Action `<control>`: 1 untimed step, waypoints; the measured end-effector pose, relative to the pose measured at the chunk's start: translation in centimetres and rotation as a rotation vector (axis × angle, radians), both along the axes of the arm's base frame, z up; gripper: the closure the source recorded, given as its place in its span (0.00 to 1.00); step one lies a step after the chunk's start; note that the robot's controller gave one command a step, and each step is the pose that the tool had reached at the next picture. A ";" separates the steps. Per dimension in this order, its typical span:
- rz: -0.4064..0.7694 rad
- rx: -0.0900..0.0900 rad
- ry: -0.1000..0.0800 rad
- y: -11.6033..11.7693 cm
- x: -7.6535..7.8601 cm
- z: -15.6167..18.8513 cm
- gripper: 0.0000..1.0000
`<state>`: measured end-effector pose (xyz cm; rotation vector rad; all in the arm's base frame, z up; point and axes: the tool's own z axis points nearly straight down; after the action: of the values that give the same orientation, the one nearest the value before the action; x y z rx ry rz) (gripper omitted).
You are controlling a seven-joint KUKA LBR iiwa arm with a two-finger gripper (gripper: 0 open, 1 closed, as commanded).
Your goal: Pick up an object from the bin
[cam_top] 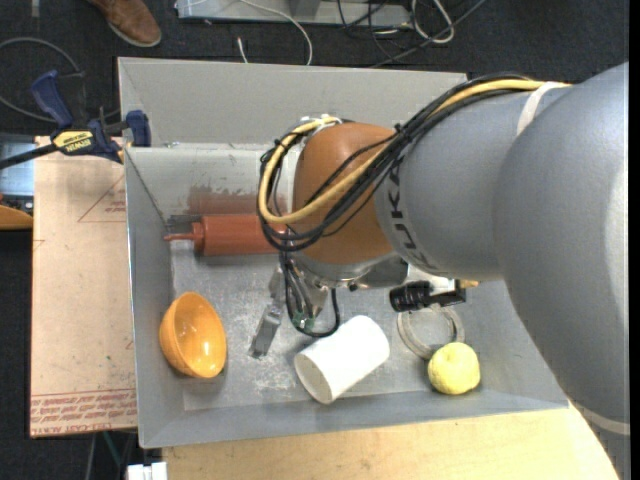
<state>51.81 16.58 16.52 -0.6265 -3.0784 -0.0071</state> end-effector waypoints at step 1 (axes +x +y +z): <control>0.014 -0.003 0.003 0.0 -1.0 4.9 0.00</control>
Offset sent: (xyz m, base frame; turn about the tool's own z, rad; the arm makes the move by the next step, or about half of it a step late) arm -0.0012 0.0005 0.0520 0.1493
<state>50.84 16.62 21.43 -0.6044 -3.0805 -0.0016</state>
